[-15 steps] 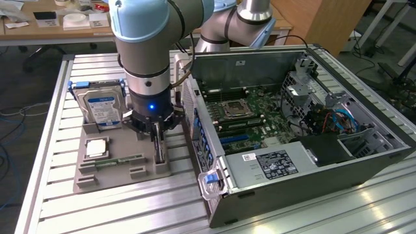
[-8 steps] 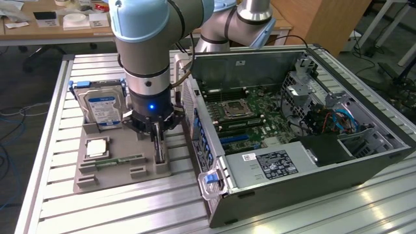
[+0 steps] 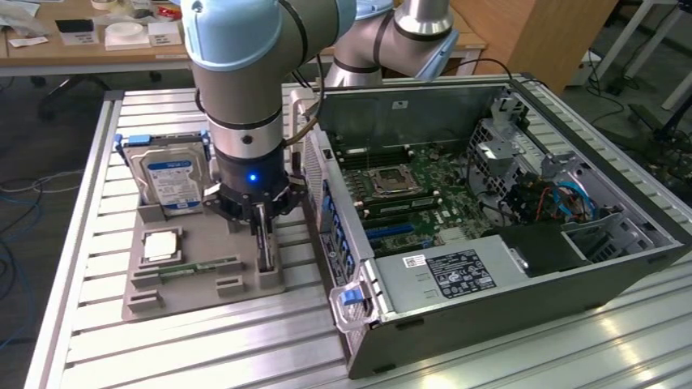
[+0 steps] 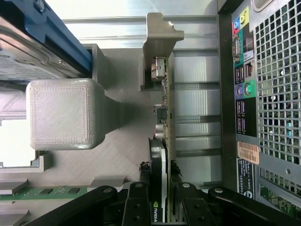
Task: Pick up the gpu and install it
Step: 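Pick up the gpu and move the gpu toward the slot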
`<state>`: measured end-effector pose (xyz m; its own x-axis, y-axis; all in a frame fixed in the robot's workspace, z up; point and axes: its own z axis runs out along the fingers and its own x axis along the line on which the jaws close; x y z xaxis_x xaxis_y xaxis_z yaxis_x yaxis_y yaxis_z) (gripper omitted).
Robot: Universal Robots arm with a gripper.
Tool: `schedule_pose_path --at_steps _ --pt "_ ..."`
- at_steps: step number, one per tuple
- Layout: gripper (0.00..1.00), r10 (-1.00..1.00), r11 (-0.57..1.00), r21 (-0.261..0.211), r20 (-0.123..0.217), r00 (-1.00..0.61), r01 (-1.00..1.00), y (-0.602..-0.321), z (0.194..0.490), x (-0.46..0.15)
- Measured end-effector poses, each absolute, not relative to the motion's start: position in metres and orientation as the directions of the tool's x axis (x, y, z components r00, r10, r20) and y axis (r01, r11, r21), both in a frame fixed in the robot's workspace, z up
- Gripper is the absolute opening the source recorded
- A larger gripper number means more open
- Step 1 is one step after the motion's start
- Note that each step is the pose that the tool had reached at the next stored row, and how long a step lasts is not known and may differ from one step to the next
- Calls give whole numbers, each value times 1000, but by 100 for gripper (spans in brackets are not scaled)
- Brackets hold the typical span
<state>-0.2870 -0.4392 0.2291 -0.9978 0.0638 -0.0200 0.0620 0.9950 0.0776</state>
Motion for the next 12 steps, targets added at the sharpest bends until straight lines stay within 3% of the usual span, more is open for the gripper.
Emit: schedule_pose_path --at_steps 12 --pt "27 64 995 79 -20 -998 62 -439 243 -287"
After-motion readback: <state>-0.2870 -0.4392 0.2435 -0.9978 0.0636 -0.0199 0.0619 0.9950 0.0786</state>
